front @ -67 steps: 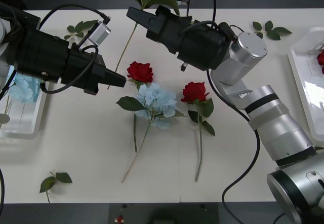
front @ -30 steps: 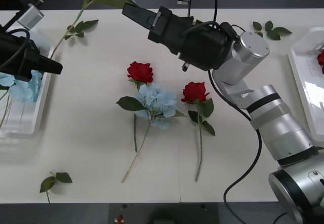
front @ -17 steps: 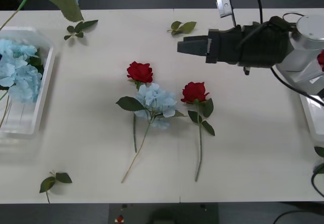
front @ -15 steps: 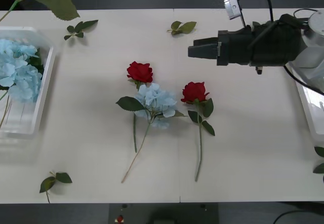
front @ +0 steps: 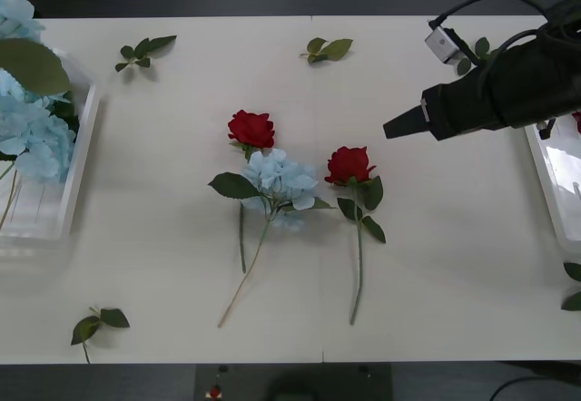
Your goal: Put the red flowers into the right box and the blue flowers into the left box
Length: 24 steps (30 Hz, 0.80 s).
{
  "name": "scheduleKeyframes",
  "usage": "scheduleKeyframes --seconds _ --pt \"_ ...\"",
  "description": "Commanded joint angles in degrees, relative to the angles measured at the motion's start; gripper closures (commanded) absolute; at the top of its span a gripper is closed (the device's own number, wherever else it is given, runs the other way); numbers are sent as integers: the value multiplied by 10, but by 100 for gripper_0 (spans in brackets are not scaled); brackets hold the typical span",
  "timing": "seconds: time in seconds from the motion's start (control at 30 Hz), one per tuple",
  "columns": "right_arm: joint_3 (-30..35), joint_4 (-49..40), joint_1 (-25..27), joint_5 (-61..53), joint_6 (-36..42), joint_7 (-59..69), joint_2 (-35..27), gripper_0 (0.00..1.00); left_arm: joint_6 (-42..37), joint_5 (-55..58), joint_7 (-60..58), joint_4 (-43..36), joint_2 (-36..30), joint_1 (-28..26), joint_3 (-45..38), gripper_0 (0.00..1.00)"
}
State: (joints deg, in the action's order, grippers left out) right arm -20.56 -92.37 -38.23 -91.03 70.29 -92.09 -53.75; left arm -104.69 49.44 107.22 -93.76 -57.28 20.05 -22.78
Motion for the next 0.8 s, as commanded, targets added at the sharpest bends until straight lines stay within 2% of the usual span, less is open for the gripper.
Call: scheduleKeyframes --seconds 0.03,0.3,0.4,0.53,0.8 --pt "2 -60 18 72 10 74 -14 0 19 -40 -35 -9 -27 -15 2 100" --pt "-29 -130 41 210 57 193 -14 0 86 -119 -108 9 -27 -29 55 100" --pt "-60 -166 52 285 78 249 -14 0 135 -136 -122 60 -27 -19 86 100" --pt "-74 -202 80 350 77 299 -9 0 160 -139 -118 96 -28 -12 111 100" --pt "-73 -232 132 481 100 313 61 0 170 -148 -116 111 -27 -12 142 100"
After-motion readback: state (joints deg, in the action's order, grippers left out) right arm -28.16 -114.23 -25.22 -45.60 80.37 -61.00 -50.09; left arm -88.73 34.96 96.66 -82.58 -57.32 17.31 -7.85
